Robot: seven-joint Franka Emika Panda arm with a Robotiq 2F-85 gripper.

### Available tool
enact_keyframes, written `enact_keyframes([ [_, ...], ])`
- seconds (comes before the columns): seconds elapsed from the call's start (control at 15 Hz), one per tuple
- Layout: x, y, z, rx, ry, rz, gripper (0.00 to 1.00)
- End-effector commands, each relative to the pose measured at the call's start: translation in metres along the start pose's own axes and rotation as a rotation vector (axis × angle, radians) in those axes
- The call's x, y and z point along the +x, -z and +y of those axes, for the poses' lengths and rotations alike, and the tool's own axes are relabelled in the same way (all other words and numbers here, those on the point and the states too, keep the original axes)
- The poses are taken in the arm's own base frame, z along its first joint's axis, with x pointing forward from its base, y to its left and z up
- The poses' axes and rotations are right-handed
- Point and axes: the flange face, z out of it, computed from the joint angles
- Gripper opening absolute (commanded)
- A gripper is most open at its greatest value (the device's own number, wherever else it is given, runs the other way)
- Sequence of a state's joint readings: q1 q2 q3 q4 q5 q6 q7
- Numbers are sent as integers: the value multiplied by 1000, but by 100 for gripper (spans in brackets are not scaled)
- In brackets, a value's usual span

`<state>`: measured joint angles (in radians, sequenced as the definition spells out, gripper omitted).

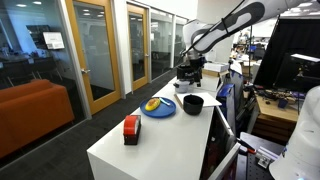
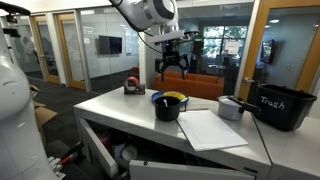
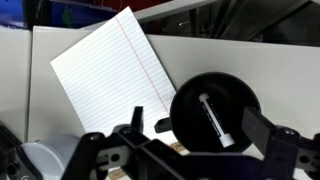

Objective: Remove the black marker from the black cup

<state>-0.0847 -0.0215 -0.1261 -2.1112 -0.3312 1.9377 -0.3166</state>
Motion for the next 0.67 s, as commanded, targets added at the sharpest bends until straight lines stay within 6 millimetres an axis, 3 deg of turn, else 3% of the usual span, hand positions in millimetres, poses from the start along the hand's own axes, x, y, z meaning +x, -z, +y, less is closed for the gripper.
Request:
enact_keyframes([
  [0.0, 33, -10, 4, -20, 200, -3, 100],
  [0.27, 54, -34, -5, -18, 419, 8, 100],
  [0.6, 44, -45, -16, -9, 534, -7, 100],
])
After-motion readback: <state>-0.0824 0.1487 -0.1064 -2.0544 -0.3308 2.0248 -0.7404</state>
